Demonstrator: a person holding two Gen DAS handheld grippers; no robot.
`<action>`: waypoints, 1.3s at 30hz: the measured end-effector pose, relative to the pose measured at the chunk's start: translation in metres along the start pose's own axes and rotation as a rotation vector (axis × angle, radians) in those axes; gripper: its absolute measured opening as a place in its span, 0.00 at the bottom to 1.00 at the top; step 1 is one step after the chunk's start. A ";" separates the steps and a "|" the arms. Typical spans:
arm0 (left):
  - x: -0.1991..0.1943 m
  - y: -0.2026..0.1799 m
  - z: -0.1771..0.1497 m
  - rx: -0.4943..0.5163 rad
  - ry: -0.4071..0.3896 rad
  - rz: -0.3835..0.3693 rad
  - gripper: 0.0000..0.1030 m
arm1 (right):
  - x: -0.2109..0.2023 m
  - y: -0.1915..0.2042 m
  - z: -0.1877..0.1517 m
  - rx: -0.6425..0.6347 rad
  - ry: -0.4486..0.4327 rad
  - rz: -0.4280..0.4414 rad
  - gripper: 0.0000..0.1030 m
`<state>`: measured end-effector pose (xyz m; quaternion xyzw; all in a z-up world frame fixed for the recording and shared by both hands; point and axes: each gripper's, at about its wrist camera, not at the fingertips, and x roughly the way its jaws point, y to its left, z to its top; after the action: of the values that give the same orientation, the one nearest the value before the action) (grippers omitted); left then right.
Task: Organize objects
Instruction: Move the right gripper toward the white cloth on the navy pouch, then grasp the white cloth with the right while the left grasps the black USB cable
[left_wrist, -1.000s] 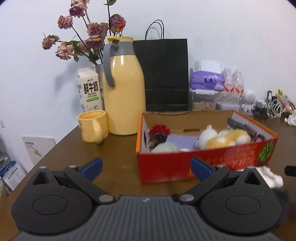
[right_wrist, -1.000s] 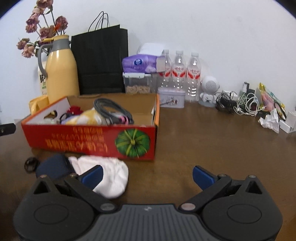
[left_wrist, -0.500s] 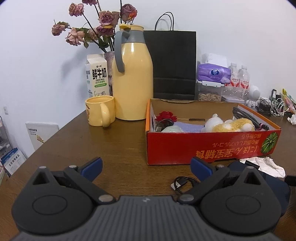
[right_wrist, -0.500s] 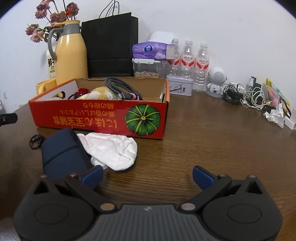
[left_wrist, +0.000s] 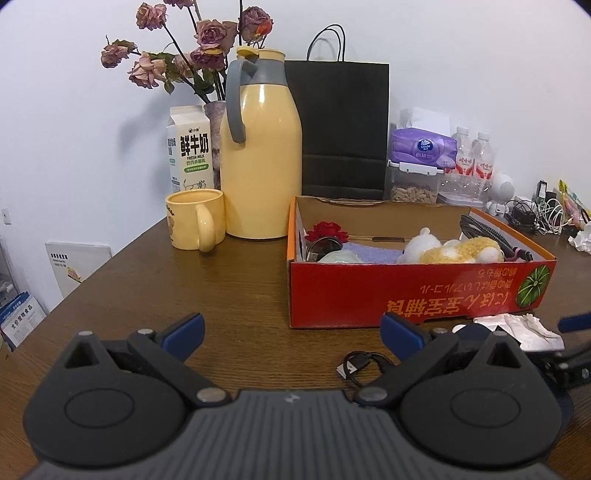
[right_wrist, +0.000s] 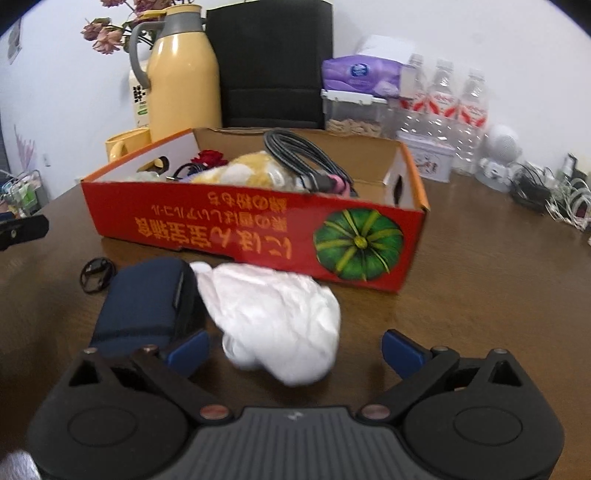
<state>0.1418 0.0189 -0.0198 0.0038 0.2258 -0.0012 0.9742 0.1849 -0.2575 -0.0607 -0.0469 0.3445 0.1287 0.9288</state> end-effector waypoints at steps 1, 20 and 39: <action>0.000 0.000 0.000 0.001 0.000 0.000 1.00 | 0.004 0.001 0.003 -0.007 0.000 0.002 0.97; 0.006 -0.001 -0.002 0.005 0.031 0.001 1.00 | 0.003 -0.001 0.007 0.048 -0.073 0.120 0.72; 0.031 -0.026 -0.013 0.108 0.171 -0.087 1.00 | -0.047 -0.010 -0.007 0.131 -0.223 0.057 0.71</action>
<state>0.1638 -0.0067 -0.0451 0.0466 0.3077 -0.0555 0.9487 0.1489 -0.2783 -0.0349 0.0380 0.2478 0.1366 0.9584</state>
